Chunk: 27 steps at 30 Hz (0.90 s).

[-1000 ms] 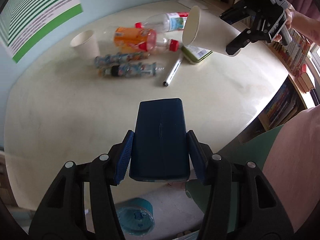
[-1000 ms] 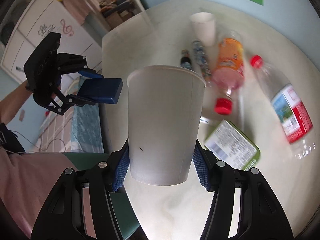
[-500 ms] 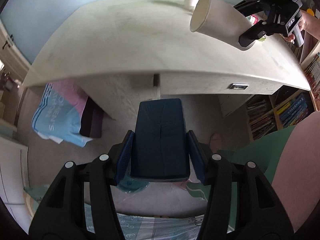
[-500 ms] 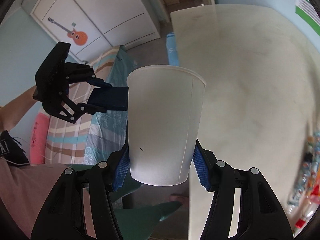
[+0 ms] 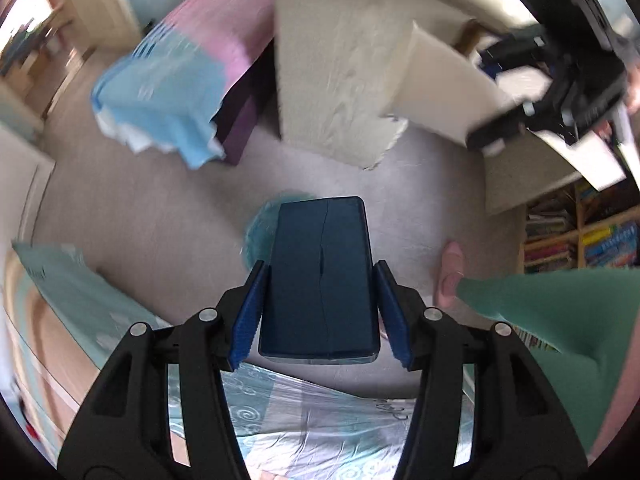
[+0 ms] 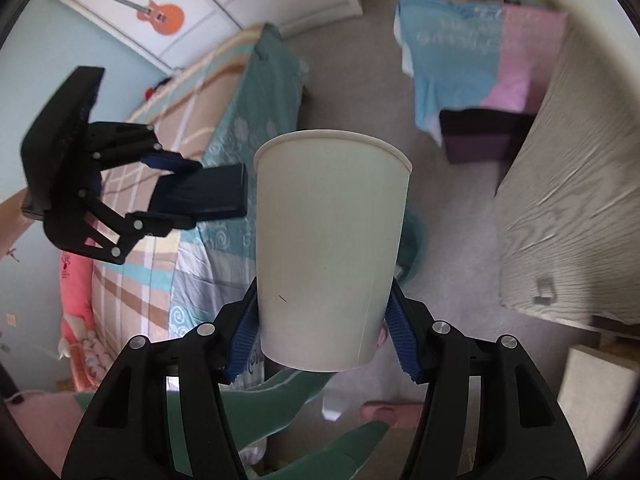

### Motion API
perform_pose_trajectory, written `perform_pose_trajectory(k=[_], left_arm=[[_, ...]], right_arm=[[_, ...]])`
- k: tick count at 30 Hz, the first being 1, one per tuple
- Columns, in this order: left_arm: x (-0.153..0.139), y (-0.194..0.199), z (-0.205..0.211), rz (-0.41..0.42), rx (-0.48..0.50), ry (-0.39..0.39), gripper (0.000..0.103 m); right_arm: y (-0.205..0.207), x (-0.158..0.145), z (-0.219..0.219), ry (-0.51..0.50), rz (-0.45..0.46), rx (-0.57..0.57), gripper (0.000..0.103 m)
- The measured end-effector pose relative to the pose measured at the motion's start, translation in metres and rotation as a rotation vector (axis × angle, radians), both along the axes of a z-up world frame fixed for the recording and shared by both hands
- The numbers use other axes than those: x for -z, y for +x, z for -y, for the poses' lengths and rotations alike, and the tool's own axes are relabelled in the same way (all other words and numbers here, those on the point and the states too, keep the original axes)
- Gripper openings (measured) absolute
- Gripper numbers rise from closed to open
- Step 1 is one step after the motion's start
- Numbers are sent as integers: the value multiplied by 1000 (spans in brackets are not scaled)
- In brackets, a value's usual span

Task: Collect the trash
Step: 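Carry the paper cup and dark blue box over the teal bin with both tools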

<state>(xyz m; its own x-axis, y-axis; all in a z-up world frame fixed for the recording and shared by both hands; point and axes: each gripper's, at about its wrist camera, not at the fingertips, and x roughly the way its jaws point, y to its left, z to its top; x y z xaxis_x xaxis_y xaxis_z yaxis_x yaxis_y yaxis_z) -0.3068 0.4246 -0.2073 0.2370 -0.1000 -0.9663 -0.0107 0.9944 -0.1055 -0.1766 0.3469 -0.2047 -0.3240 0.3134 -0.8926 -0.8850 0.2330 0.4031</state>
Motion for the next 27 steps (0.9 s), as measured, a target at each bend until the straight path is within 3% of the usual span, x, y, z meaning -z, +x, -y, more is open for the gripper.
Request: perform_pose_trajectory(k=[4, 10, 18, 22, 25, 27], left_arm=[[57, -2, -28, -16, -70, -70, 51], [159, 11, -50, -106, -132, -99, 51], [260, 28, -52, -181, -127, -107, 51], [288, 32, -51, -203, -163, -97, 51], [295, 35, -46, -205, -161, -61, 52], [297, 36, -46, -204, -160, -62, 61]], right_arm=[[-10, 69, -24, -88, -19, -21, 59], [-18, 162, -48, -180, -37, -24, 59], [-2, 280, -60, -278, -103, 71, 59], [-2, 322, -63, -321, -91, 76, 60], [-1, 333, -62, -321, -95, 83, 62], [2, 338, -62, -324, -113, 98, 62]])
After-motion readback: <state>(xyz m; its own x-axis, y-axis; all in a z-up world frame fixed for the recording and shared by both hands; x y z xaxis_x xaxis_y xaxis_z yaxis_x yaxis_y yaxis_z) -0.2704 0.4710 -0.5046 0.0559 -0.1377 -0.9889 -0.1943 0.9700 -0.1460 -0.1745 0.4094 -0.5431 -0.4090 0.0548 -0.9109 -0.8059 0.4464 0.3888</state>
